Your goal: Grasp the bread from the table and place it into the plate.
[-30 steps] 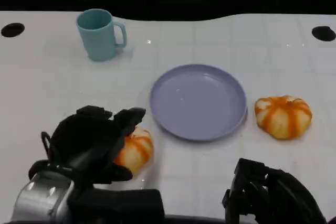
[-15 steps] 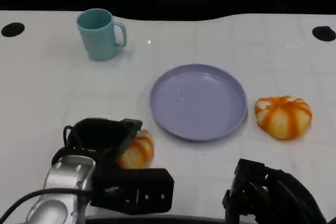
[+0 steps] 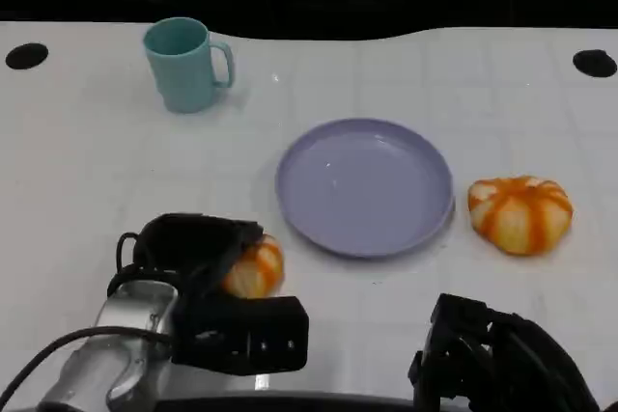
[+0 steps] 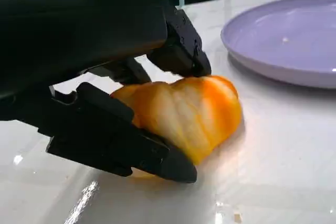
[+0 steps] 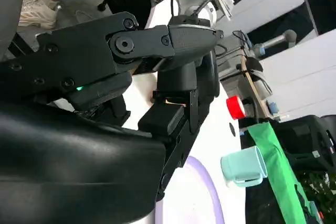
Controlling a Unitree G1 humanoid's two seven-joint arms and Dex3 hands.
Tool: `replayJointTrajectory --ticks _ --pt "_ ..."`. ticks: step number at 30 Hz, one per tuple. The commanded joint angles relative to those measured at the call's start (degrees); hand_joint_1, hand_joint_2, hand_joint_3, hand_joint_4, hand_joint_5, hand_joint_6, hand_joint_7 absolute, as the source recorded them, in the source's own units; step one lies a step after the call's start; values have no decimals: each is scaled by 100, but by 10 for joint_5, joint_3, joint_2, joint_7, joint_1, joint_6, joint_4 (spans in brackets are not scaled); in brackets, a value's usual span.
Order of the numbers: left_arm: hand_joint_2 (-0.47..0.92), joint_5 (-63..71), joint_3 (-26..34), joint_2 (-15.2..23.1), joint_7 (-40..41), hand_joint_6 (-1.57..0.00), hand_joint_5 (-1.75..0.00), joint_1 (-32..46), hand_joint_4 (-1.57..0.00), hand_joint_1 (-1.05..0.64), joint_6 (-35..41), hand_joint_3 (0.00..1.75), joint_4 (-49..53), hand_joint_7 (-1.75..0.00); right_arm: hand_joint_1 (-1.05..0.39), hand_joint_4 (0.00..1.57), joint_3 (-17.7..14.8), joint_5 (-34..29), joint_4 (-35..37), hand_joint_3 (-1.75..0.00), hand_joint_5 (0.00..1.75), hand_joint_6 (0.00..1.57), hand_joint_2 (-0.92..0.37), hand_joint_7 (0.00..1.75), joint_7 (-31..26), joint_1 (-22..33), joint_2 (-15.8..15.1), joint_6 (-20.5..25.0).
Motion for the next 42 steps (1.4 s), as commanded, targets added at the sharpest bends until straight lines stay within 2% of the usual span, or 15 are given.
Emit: replayJointTrajectory --ticks 1,3,4,10,13,14,17,19,20,22,28,35,37,39,42 --pt "92 -4 -16 16 47 -99 -169 11 -77 -28 -19 23 28 -72 -70 84 -3 1 -6 -26 162 76 -92 136 -2 3 -5 -1" --pt "92 0 -23 18 67 -76 -173 11 -76 -26 -21 24 33 -125 -70 83 -3 1 -8 -26 162 76 -92 136 -2 4 -6 0" --pt "92 0 -25 19 72 -71 -174 12 -75 -26 -20 24 33 -133 -69 83 -4 2 -8 -27 162 76 -92 136 0 4 -7 -1" --pt "92 -8 -27 19 116 -70 -175 22 -76 -30 -28 25 28 -130 -70 84 -8 1 -8 -27 162 76 -92 136 -1 5 -10 -2" --pt "92 -11 -26 20 141 -59 -175 26 -79 -27 -34 23 26 -162 -70 83 -9 1 -10 -27 162 76 -92 136 -1 5 -11 -1" --pt "92 -12 -24 21 154 -57 -175 28 -79 -27 -39 22 25 -167 -70 83 -9 2 -9 -27 162 76 -92 137 -1 5 -11 0" --pt "92 -20 -18 28 194 -63 -175 34 -81 -25 -62 18 22 -155 -70 83 -10 4 -10 -27 163 75 -92 137 -1 5 -12 3" --pt "92 -25 -14 35 211 -65 -175 40 -82 -26 -76 18 13 -153 -70 83 -10 4 -10 -27 163 75 -92 138 -2 5 -12 5" --pt "92 -27 -12 39 214 -59 -175 43 -80 -26 -80 18 6 -166 -71 83 -10 3 -10 -27 164 75 -92 138 -3 5 -12 5" --pt "92 -29 -8 45 218 -56 -175 50 -79 -25 -85 20 -8 -173 -71 83 -11 4 -11 -26 164 75 -92 139 -2 6 -12 7" --pt "88 -43 19 55 226 -55 -175 74 -77 -21 -95 22 -69 -175 -70 82 -11 4 -12 -26 164 74 -92 140 -2 7 -13 8" --pt "83 -50 40 65 215 -59 -175 88 -79 -22 -99 34 -137 -175 -70 82 -10 3 -9 -26 164 73 -92 140 1 7 -12 7" --pt "75 -50 44 66 219 -60 -175 89 -81 -20 -103 48 -151 -175 -70 82 -9 4 -9 -26 164 73 -92 141 0 7 -11 7" --pt "55 -48 48 65 226 -63 -175 87 -83 -20 -108 83 -159 -175 -70 82 -9 3 -9 -26 164 74 -92 141 0 7 -11 6" --pt "44 -50 52 59 219 -66 -175 80 -86 -20 -110 105 -173 -175 -70 82 -8 1 -9 -27 164 74 -92 141 -2 7 -11 5"
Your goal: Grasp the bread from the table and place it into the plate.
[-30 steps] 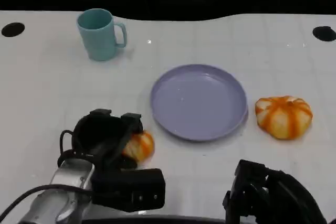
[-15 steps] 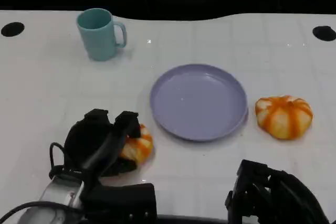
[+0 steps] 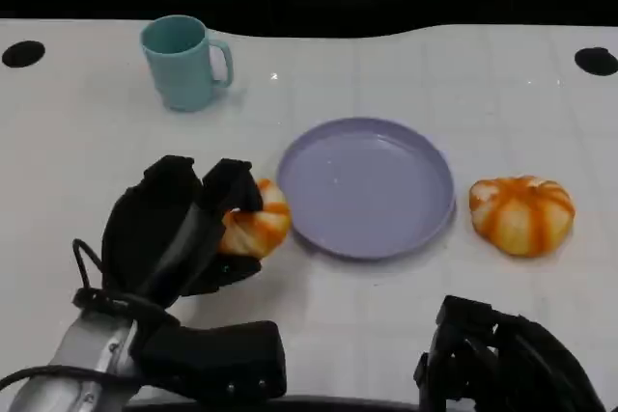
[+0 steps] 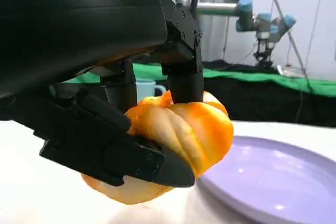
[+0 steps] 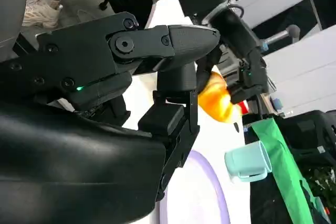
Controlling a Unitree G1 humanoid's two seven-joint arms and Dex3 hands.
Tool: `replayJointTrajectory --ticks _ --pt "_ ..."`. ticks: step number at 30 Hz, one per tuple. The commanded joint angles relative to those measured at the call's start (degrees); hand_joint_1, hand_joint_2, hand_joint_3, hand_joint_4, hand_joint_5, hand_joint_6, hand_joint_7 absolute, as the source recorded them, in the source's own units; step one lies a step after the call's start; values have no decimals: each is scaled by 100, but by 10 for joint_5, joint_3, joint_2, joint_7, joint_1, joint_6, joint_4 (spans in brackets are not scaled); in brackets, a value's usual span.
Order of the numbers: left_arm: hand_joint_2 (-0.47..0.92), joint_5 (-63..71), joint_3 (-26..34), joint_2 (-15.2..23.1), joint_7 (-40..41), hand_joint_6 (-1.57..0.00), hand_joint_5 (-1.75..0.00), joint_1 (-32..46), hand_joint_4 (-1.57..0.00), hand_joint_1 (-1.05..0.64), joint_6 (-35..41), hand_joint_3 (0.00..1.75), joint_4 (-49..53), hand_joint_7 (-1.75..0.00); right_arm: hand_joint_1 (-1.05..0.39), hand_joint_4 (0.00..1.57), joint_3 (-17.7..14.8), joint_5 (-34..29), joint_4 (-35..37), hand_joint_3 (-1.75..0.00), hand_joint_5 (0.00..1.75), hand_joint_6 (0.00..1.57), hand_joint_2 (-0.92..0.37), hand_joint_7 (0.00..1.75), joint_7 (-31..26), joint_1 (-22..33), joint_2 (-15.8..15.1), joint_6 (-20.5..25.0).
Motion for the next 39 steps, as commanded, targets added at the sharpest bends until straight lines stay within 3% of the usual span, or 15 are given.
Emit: replayJointTrajectory --ticks 1,4,9,23,31,32,35,36,39 --pt "43 -10 15 1 -5 -66 -175 -8 -87 -20 -6 107 -24 -175 -70 82 -2 -1 -3 -27 164 74 -92 141 -2 3 -6 -2" --pt "36 -24 17 -9 -14 -70 -175 -24 -91 -15 -16 122 -23 -175 -70 82 -3 1 0 -27 164 73 -92 140 -1 1 -5 -2" --pt "30 -44 5 -37 -41 -73 -175 -85 -94 -14 -30 128 25 -174 -70 83 1 -5 -4 -27 163 75 -92 140 -6 4 -6 -1" --pt "31 -56 -24 -103 -8 -74 -175 -220 -95 -17 -104 129 251 -175 -69 85 3 -1 -1 -27 161 77 -92 134 -2 10 -3 -9" --pt "39 -67 -42 -132 -22 -70 -175 -285 -90 -19 -128 119 353 -174 -70 85 4 -1 -4 -26 158 77 -92 134 1 16 -4 -12" --pt "43 -70 -44 -134 -33 -70 -175 -291 -87 -20 -125 115 359 -167 -70 85 4 -1 -6 -25 158 77 -92 135 -1 17 -4 -10" --pt "55 -81 -46 -142 -56 -77 -173 -304 -80 -20 -124 93 376 -123 -69 85 4 0 -7 -26 158 77 -92 135 1 17 -4 -10" --pt "61 -83 -47 -143 -62 -81 -169 -308 -77 -20 -123 75 380 -96 -69 85 4 1 -7 -27 158 77 -92 134 2 17 -4 -11" --pt "77 -83 -55 -144 -92 -83 -151 -318 -69 -23 -114 40 386 -51 -68 86 4 4 -6 -28 158 77 -92 134 1 16 -3 -7"
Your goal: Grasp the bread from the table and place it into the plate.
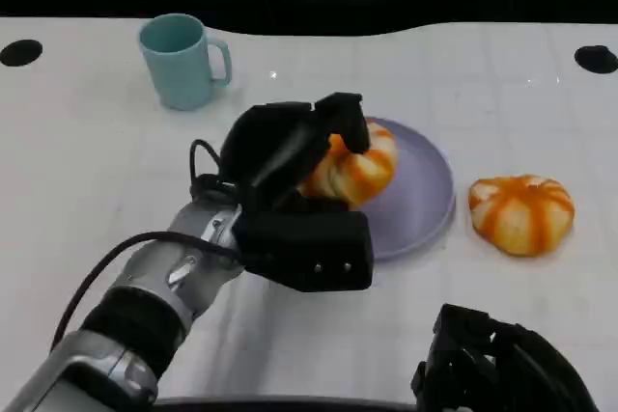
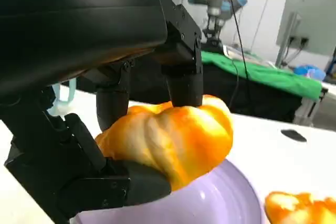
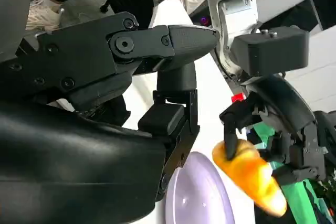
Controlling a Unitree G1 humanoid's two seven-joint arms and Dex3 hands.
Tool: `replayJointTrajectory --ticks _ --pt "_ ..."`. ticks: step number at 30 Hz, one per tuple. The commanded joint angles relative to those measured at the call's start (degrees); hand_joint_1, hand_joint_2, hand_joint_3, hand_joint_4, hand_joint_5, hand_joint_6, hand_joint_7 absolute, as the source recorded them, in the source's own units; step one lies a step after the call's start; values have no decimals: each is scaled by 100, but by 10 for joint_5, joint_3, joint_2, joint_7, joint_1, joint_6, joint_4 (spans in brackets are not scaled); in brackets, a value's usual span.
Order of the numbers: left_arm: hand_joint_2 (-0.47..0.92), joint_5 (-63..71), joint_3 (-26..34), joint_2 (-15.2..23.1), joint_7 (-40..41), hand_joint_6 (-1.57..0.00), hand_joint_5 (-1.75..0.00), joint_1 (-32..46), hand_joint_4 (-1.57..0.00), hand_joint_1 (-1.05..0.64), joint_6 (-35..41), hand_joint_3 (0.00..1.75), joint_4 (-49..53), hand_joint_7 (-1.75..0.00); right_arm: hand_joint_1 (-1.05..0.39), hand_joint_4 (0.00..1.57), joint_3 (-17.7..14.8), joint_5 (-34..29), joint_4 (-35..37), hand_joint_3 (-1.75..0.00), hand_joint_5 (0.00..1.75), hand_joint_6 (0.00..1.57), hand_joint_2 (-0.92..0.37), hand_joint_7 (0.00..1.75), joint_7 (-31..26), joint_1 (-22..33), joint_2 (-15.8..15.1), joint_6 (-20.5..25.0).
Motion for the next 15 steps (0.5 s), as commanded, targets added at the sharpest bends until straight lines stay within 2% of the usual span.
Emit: replayJointTrajectory --ticks 1,2,3,4,5,7,10,15 --pt "84 -6 -9 3 -43 -80 -141 -25 -64 -25 14 27 10 -31 -67 86 -3 5 -5 -28 158 77 -92 134 -1 3 -4 2" --pt "88 -4 -13 4 -55 -80 -137 -27 -63 -25 18 20 8 -23 -67 86 -3 4 -5 -28 158 77 -92 133 -1 3 -5 1" --pt "89 -3 -16 6 -66 -69 -127 -27 -57 -30 24 14 3 -12 -67 86 -3 5 -5 -28 157 77 -92 133 0 3 -5 1" --pt "91 -1 -19 8 -76 -60 -107 -26 -51 -36 29 10 -2 -6 -67 86 -2 4 -4 -28 157 77 -92 133 2 3 -5 0" --pt "92 0 -21 9 -84 -47 -78 -25 -44 -44 33 7 -8 -3 -67 86 -2 3 -3 -28 157 77 -92 133 2 3 -6 -2" --pt "92 1 -25 12 -100 -34 -54 -22 -33 -54 44 7 -19 -1 -67 86 -2 1 -2 -28 157 77 -92 133 2 2 -6 -5" --pt "92 5 -31 17 -113 -21 -42 -16 -22 -65 58 7 -37 0 -67 86 -4 2 -2 -28 157 77 -92 133 2 2 -7 -3" --pt "92 1 -30 30 -129 -8 -35 2 -11 -74 67 8 -75 0 -67 85 -6 3 -1 -28 157 77 -92 133 4 1 -10 -3"
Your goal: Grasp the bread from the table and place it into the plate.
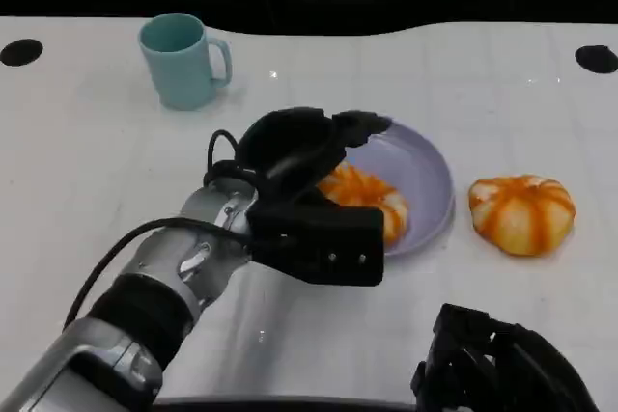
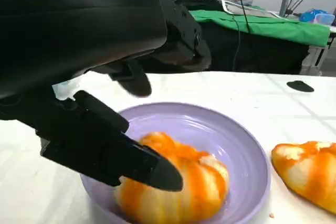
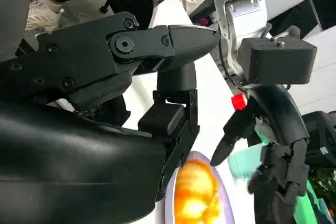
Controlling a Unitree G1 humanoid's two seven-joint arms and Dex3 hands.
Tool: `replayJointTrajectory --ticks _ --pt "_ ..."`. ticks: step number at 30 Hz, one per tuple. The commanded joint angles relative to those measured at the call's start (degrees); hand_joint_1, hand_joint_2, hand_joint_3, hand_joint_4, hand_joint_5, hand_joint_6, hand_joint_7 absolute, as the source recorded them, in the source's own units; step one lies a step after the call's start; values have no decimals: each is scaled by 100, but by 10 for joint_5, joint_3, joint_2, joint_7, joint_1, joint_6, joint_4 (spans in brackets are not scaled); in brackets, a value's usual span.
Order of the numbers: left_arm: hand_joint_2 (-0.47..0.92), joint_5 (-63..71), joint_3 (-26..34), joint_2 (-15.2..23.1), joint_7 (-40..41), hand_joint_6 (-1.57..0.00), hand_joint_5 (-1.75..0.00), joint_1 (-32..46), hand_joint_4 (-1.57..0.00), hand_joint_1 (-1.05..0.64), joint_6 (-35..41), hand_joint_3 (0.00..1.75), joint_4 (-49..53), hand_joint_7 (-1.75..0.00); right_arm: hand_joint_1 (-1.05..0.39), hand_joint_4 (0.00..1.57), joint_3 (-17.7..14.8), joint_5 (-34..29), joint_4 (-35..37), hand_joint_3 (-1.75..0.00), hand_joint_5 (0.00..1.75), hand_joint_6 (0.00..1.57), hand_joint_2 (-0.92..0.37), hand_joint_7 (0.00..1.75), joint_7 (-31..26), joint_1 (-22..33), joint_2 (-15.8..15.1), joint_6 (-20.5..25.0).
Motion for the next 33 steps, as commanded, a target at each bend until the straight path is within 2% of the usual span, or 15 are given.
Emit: replayJointTrajectory --ticks 1,6,12,14,16,17,18,19,20,22,23,25,26,29,33 --pt "92 -7 4 25 -21 -7 -35 21 -10 -76 7 10 -44 0 -68 85 -6 2 -1 -29 157 77 -92 133 5 1 -10 -4" --pt "92 -30 24 47 -16 -9 -36 71 -15 -74 -10 9 -113 -2 -68 85 -8 4 2 -29 158 77 -92 134 8 -1 -9 -5" --pt "92 -106 73 45 -14 -28 -44 139 -32 -64 -50 5 -170 -10 -67 84 -7 3 2 -28 158 76 -92 134 7 0 -7 -6" --pt "92 -161 101 35 -30 -40 -54 173 -40 -58 -55 3 -199 -13 -67 84 -7 1 0 -28 159 76 -92 134 4 1 -7 -5" --pt "92 -212 123 24 -44 -49 -72 199 -40 -55 -63 1 -221 -14 -68 84 -8 1 -3 -28 159 76 -92 134 2 1 -7 -2" --pt "91 -233 131 20 -52 -54 -95 209 -37 -52 -66 1 -230 -21 -68 84 -8 2 -3 -28 159 76 -92 134 1 1 -8 -2" --pt "91 -261 141 14 -63 -52 -107 224 -34 -51 -69 0 -244 -31 -68 84 -9 2 -3 -27 159 76 -92 134 2 1 -8 -1" --pt "91 -291 151 9 -77 -46 -122 240 -32 -48 -73 0 -257 -55 -68 84 -9 2 -4 -27 159 76 -92 134 0 1 -8 -1" --pt "91 -321 159 5 -92 -37 -137 257 -32 -43 -73 0 -273 -87 -68 84 -8 1 -4 -27 159 76 -92 135 -1 2 -8 0" --pt "91 -366 172 -1 -118 -30 -149 284 -36 -40 -71 0 -298 -113 -69 84 -8 1 -6 -27 159 76 -92 135 -2 2 -8 0" --pt "91 -389 177 -5 -131 -29 -160 299 -46 -37 -69 0 -311 -127 -69 85 -8 2 -6 -27 159 76 -92 135 -1 2 -8 1" --pt "92 -430 187 -13 -151 -28 -170 328 -54 -33 -65 0 -335 -144 -68 85 -8 6 -6 -28 159 76 -92 135 2 2 -8 3" --pt "92 -440 190 -16 -157 -28 -173 339 -54 -31 -63 1 -343 -155 -68 85 -8 7 -6 -28 159 76 -92 135 2 2 -8 3" --pt "92 -476 199 -26 -171 -31 -174 386 -53 -31 -44 5 -378 -171 -68 85 -9 6 -4 -28 159 75 -92 135 5 2 -9 0" --pt "92 -525 207 -35 -193 -38 -175 436 -61 -28 -12 8 -418 -174 -68 85 -8 6 -7 -28 159 76 -92 135 4 2 -10 3"
